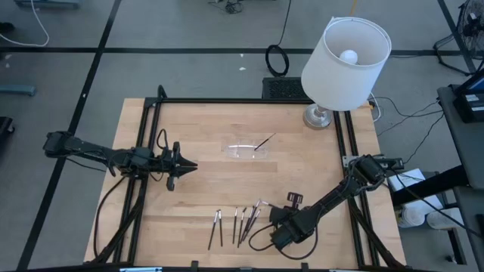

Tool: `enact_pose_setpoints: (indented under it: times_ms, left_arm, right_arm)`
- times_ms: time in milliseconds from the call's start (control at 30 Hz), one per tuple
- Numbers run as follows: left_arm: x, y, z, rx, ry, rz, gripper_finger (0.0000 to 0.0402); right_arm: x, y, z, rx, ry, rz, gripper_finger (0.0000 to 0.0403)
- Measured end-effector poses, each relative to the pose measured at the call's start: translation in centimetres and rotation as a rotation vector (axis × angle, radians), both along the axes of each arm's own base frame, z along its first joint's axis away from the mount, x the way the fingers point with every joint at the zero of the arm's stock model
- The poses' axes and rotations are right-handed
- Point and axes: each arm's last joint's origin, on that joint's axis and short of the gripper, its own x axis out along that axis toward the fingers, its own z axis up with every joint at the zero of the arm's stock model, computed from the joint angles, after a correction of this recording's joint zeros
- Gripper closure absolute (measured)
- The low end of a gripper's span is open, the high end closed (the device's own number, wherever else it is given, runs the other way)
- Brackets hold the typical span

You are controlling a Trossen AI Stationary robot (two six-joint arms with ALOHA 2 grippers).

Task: Put items in baskets/containers
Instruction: Put the black liner brush into the transparent organizer

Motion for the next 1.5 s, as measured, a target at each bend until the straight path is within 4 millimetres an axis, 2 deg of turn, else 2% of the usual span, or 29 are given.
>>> enact_pose_setpoints:
  times_ms: [133, 300, 467, 567, 700, 800, 933, 1067, 1167, 1333, 1500]
  left_arm:
    - [0.0, 0.0, 0.0, 0.000, 0.000, 0.000, 0.0337]
    - [0.0, 0.0, 0.0, 0.001, 0.000, 0.000, 0.0337]
    - [0.0, 0.0, 0.0, 0.001, 0.000, -0.001, 0.0337]
    - [0.0, 0.0, 0.0, 0.001, 0.000, -0.001, 0.0337]
    - [0.0, 0.0, 0.0, 0.001, 0.000, -0.001, 0.0337]
    - [0.0, 0.0, 0.0, 0.001, 0.000, -0.001, 0.0337]
    - [0.0, 0.0, -0.1, 0.002, 0.007, -0.001, 0.0337]
    - [0.0, 0.0, -0.2, 0.010, 0.017, -0.002, 0.0337]
    - [0.0, 0.0, -0.2, 0.010, 0.016, -0.002, 0.0337]
    - [0.0, 0.0, -0.2, 0.013, 0.019, -0.002, 0.0337]
    - [0.0, 0.0, -0.2, 0.010, 0.023, -0.001, 0.0337]
  right_arm:
    - [0.3, 0.3, 0.4, 0.054, -0.030, 0.028, 0.0403]
    - [1.1, 1.0, 2.5, 0.194, -0.165, 0.065, 0.0403]
    - [1.4, 1.1, 6.5, 0.319, -0.341, 0.077, 0.0403]
    - [1.5, 0.3, 8.1, 0.363, -0.387, 0.062, 0.0403]
    - [1.6, -1.9, 9.7, 0.423, -0.363, -0.037, 0.0402]
    - [2.6, -3.5, 8.8, 0.498, -0.274, -0.129, 0.0387]
    - [3.7, -5.0, 7.3, 0.595, -0.159, -0.194, 0.0327]
    - [3.6, -6.5, 6.8, 0.555, -0.085, -0.234, 0.0252]
    - [3.5, -7.6, 6.8, 0.513, -0.056, -0.269, 0.0215]
    - [3.9, -8.0, 6.4, 0.489, -0.067, -0.215, 0.0202]
    - [4.6, -6.9, 4.3, 0.491, -0.045, -0.154, 0.0217]
